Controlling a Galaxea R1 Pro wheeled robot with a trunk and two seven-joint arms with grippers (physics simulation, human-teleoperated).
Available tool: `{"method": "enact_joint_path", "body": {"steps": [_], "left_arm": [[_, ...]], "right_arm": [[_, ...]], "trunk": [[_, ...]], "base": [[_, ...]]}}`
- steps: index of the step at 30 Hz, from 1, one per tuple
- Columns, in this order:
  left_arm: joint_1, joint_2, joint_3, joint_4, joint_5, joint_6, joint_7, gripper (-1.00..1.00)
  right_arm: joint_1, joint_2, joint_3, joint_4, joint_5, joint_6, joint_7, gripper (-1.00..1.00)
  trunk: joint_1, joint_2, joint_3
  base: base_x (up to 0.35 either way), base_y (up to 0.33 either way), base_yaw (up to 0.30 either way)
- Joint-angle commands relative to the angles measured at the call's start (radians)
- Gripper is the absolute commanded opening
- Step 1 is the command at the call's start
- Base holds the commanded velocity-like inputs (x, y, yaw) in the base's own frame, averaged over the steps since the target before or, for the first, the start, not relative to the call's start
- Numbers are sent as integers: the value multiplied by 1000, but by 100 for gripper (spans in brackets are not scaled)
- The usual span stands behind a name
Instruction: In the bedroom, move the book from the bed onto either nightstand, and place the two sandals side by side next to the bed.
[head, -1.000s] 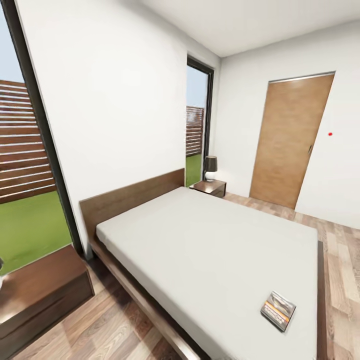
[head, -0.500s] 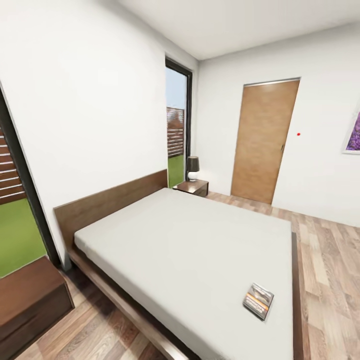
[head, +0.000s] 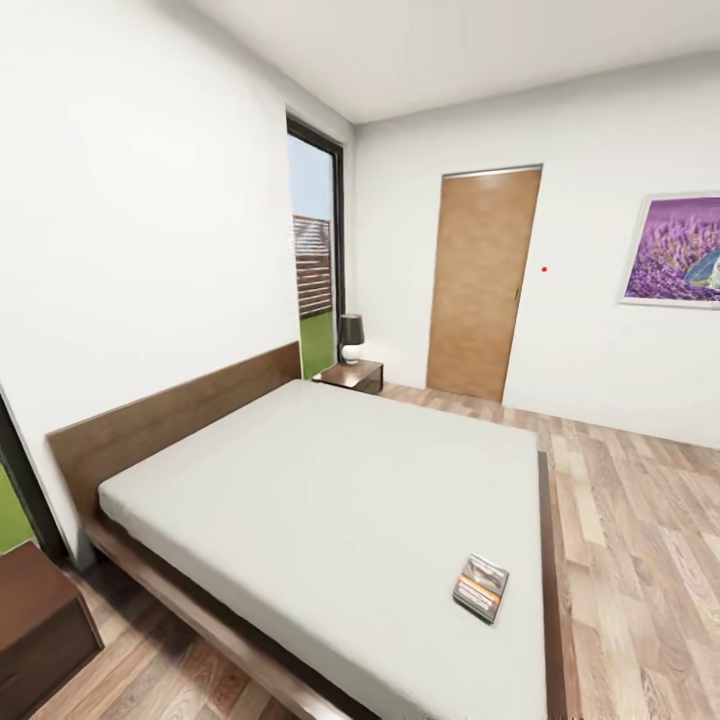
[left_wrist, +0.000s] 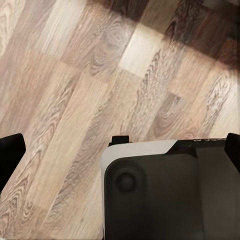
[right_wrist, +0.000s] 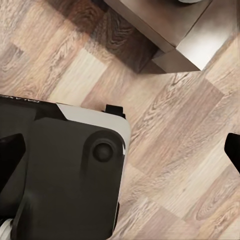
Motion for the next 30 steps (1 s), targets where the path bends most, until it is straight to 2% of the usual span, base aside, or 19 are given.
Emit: {"method": "enact_joint_path", "body": {"steps": [1, 30], "left_arm": [[0, 0, -8, 1, 5, -3, 4, 100], [0, 0, -8, 1, 5, -3, 4, 100]], "right_arm": [[-1, 0, 8, 3, -10, -1, 2, 100], [-1, -2, 8, 2, -10, -1, 2, 100]], "trunk": [[0, -1, 0], [0, -1, 12]], "base": [[0, 0, -250], [0, 0, -250]]}}
